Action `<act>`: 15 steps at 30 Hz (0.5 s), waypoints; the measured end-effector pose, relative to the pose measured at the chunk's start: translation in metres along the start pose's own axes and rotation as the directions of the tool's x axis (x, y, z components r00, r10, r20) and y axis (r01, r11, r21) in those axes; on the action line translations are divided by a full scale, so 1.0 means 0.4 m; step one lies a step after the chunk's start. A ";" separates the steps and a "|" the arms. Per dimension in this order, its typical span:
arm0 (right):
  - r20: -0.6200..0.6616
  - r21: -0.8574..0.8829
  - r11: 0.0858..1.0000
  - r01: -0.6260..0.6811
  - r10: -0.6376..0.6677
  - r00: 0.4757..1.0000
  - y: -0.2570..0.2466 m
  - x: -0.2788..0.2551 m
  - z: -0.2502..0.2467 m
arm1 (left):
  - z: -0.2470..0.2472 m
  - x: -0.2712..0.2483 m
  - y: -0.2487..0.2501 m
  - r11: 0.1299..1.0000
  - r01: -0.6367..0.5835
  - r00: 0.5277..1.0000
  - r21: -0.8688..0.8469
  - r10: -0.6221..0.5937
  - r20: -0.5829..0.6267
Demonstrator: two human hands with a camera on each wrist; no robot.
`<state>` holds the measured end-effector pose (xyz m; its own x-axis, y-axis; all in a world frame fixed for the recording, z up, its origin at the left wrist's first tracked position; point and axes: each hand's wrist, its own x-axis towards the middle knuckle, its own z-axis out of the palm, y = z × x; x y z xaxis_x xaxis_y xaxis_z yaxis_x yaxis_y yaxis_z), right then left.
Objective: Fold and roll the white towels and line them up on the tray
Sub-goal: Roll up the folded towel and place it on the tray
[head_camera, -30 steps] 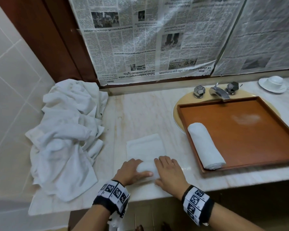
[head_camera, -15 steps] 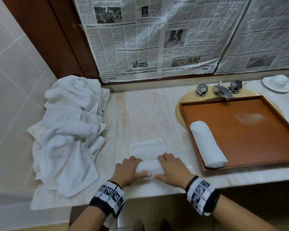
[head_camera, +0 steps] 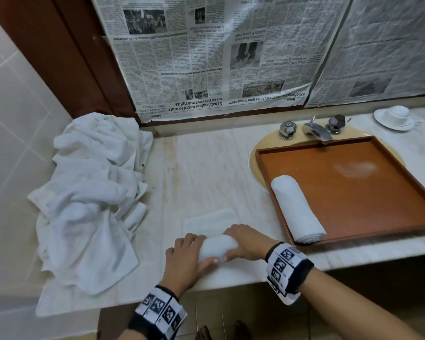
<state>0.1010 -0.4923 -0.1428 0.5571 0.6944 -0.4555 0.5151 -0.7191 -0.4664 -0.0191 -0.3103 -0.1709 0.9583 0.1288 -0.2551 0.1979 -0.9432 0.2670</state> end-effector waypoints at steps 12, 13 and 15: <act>-0.195 -0.176 0.984 0.002 -0.037 0.980 -0.015 0.013 0.050 | -0.032 0.033 -0.010 0.990 -0.017 1.000 -0.141 0.015 -0.012; -0.147 -0.121 0.993 0.000 -0.018 0.989 -0.013 0.022 0.030 | -0.016 0.014 -0.005 0.994 -0.051 0.997 -0.100 0.045 -0.062; -0.043 -0.024 1.000 -0.016 0.015 0.999 -0.008 0.035 -0.011 | 0.009 -0.002 0.001 0.998 -0.048 0.993 -0.045 0.043 -0.108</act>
<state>0.1100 -0.4804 -0.1443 0.5923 0.6815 -0.4298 0.5215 -0.7309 -0.4403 -0.0205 -0.3118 -0.1738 0.9826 0.1203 -0.1416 0.1605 -0.9334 0.3208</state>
